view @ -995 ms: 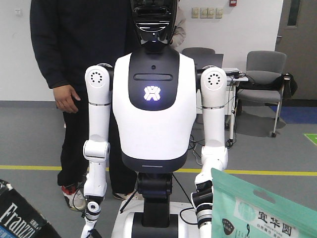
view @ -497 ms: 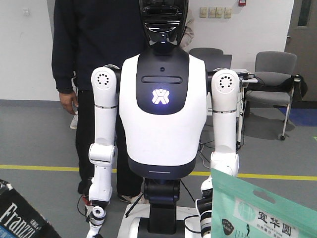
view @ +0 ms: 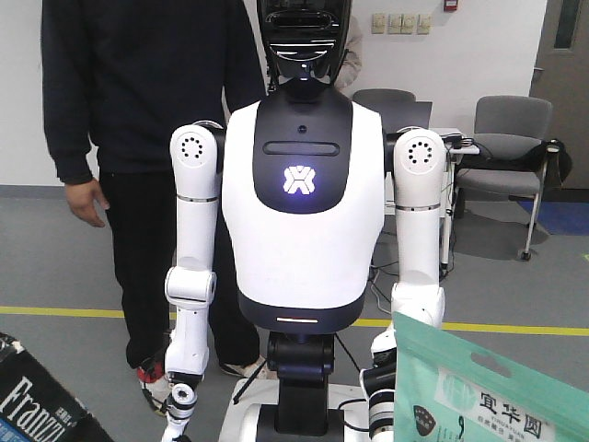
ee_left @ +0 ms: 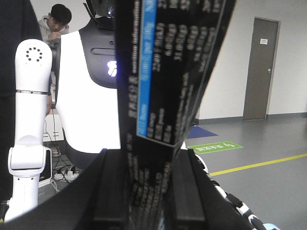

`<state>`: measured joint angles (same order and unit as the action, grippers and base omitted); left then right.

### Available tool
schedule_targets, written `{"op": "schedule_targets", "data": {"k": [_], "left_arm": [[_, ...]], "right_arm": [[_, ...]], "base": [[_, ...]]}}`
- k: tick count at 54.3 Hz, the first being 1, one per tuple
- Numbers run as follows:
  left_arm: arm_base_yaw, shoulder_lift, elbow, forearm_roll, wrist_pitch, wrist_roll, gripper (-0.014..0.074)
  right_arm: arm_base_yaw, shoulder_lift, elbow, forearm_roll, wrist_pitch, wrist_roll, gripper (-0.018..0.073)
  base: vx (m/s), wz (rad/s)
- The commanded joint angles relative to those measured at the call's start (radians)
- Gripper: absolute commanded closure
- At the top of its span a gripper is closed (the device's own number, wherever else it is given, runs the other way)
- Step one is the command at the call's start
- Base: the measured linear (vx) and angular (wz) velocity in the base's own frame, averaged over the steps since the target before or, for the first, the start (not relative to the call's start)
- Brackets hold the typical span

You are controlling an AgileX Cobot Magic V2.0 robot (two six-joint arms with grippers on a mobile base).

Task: Pick snacks and fruit into basket
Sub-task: 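Move the right gripper holding the teal goji bag over the basket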

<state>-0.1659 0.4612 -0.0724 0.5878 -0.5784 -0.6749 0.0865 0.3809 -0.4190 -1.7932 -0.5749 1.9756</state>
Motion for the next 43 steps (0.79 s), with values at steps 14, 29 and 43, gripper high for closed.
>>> {"op": "schedule_targets", "data": {"k": [14, 29, 43], "left_arm": [[-0.005, 0.004, -0.027, -0.039, -0.082, -0.006, 0.0596], [-0.005, 0.004, -0.027, -0.039, -0.082, -0.006, 0.0596], [-0.005, 0.004, -0.027, -0.039, -0.082, -0.006, 0.0596]], "right_arm": [[-0.003, 0.007, -0.034, 0.013, 0.035, -0.004, 0.0568], [-0.003, 0.007, -0.034, 0.017, 0.008, 0.002, 0.0568], [-0.003, 0.029, -0.034, 0.017, 0.014, 0.054, 0.0568]], "base": [[0.0, 0.0], [0.0, 0.0], [0.0, 0.0]]}}
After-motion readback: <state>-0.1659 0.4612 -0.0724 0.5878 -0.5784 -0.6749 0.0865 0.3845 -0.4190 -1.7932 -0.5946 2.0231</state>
